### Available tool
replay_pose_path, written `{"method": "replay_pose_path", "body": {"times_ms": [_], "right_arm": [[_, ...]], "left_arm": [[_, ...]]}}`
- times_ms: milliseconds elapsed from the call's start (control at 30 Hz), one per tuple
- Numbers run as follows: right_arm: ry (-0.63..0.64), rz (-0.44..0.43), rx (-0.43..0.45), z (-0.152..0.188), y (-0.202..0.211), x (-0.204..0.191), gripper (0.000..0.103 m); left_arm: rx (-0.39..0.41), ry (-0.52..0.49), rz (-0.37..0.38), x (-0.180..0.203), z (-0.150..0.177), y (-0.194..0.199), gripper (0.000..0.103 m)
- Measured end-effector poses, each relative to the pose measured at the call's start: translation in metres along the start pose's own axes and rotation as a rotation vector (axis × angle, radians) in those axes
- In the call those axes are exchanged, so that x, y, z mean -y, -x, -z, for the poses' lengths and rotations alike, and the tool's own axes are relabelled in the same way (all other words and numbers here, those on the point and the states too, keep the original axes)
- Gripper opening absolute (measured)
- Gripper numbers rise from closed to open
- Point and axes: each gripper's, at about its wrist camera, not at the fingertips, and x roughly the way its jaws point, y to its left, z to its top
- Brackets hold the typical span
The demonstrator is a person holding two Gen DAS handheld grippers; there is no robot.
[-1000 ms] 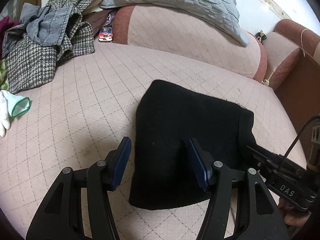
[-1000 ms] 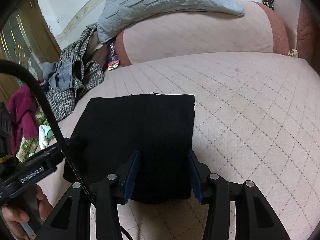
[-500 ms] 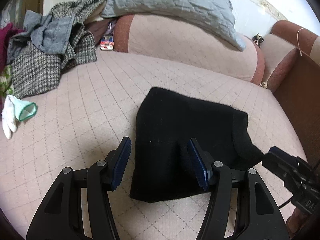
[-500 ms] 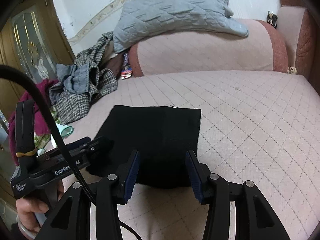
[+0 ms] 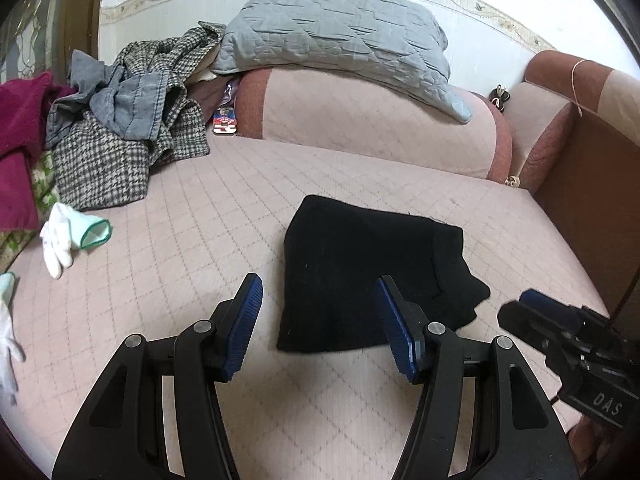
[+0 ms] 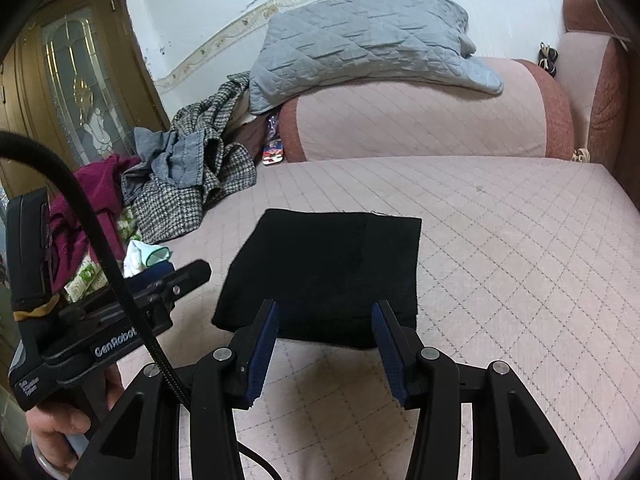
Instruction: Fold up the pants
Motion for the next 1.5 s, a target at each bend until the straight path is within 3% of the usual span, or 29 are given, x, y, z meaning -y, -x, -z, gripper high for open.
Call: {"method": "replay_pose_path", "body": {"times_ms": [400,1000,1500], "right_arm": [[0.049,0.005,0.019,0.007,0.022,-0.021,0.048],[0.022,0.046,0.034,0.013,0.047,-0.031,0.049],[0.023,0.066,0.052,-0.006,0.051,-0.049,0.049]], "left_arm": [[0.05,-0.015,-0.085,0.002,0.017,0.035,0.059],[0.142,-0.042,-0.064,0.002,0.009,0.061,0.06],[0.126,-0.027,-0.084,0.008,0.003,0.058,0.059]]}}
